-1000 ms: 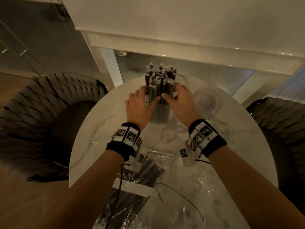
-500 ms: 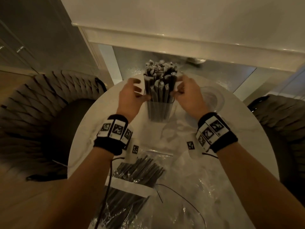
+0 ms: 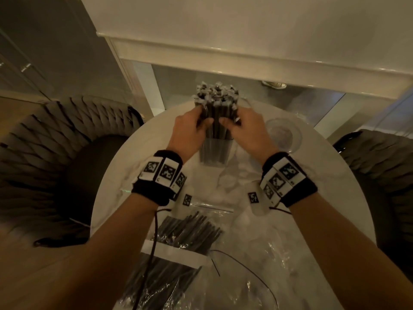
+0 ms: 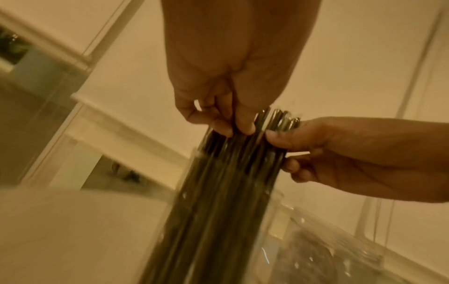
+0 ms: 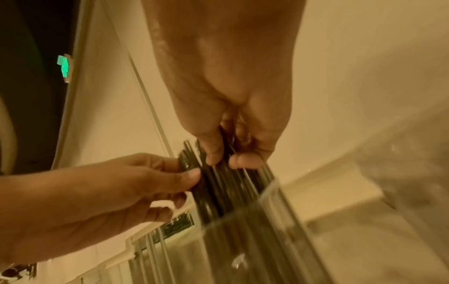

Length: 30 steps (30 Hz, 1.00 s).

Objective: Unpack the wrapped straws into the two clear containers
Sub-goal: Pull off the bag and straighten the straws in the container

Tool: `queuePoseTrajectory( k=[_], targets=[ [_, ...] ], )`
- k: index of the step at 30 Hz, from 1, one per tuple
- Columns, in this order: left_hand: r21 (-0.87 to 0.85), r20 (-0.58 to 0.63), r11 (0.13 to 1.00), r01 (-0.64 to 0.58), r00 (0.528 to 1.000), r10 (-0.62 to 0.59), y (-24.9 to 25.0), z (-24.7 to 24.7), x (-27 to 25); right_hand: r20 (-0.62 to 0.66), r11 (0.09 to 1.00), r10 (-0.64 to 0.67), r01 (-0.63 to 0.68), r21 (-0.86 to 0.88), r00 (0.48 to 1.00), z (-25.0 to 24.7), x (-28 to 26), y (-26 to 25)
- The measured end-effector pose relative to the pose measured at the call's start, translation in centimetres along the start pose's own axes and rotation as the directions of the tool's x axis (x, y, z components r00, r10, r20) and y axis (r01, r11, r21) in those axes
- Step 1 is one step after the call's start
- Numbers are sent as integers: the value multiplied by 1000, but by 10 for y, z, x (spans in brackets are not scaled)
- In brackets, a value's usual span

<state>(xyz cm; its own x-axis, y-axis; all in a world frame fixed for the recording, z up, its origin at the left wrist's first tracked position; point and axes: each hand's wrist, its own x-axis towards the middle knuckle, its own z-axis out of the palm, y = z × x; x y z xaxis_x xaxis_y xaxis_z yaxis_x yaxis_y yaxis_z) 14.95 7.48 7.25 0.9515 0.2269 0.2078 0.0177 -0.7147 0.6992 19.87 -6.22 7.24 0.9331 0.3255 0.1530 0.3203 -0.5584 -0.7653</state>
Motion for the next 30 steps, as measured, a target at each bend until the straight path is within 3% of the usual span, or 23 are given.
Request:
queuePoseTrajectory(
  k=[4, 9, 14, 18, 20, 23, 27, 30],
  targets=[
    [102, 94, 995, 13, 995, -23, -3, -14, 23, 79, 995, 43, -36, -89, 996, -19, 20, 2],
    [175, 211, 984, 36, 975, -73, -18, 3, 15, 153, 982, 142, -120, -143, 978, -3, 12, 15],
    [88, 50, 992, 88, 994, -93, -25, 10, 6, 57, 984, 83, -73, -159, 995, 3, 3, 19],
    [-175, -158, 972, 159, 970, -187, -23, 5, -11, -176, 998, 58, -53, 31, 983, 2, -11, 21],
    [-196, -249, 971, 139, 950, -186, -20, 2, -26, -299, 995, 1, 29, 94, 954, -2, -22, 18],
    [-193, -212, 978, 73, 971, -115, -12, 8, -43, -276, 987, -99, 130, 95, 956, 4, -35, 10],
    [-104, -116, 994, 14, 993, -26, -8, 18, -34, -128, 995, -95, 98, 13, 987, 23, -33, 3],
    [-55, -72, 998, -2, 997, -2, -4, 17, -20, -117, 994, -110, 109, -22, 987, 29, -28, 4]
  ],
)
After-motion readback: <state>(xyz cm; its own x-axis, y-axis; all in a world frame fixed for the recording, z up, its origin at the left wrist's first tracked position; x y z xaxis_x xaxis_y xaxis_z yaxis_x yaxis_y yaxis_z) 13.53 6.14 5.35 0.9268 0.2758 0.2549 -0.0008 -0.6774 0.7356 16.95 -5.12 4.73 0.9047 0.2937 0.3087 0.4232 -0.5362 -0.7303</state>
